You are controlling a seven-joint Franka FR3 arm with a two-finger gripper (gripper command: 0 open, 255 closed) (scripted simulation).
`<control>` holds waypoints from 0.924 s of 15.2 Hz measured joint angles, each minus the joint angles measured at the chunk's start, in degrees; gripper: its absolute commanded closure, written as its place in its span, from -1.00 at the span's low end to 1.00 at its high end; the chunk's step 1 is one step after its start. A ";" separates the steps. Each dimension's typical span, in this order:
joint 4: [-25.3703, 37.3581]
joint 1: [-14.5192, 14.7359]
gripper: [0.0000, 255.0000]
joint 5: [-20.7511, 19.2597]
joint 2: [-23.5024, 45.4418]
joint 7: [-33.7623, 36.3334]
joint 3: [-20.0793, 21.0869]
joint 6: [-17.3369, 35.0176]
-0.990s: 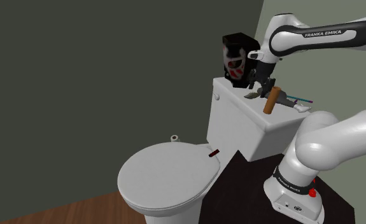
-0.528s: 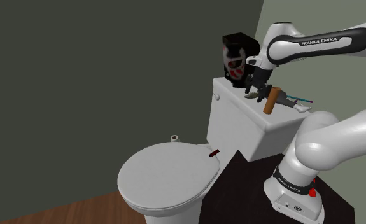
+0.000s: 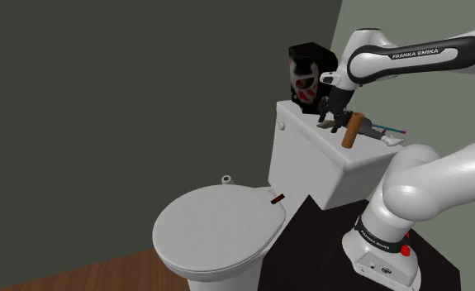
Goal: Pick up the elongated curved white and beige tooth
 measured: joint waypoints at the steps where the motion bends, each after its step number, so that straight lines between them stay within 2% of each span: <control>1: 0.01 0.00 1.00 0.00 0.01 -0.02 -0.03 0.04; 6: 1.17 -0.36 1.00 0.67 -0.72 -0.34 0.86 -1.90; 14: 6.56 -0.09 1.00 2.74 -1.64 -0.50 3.08 -7.75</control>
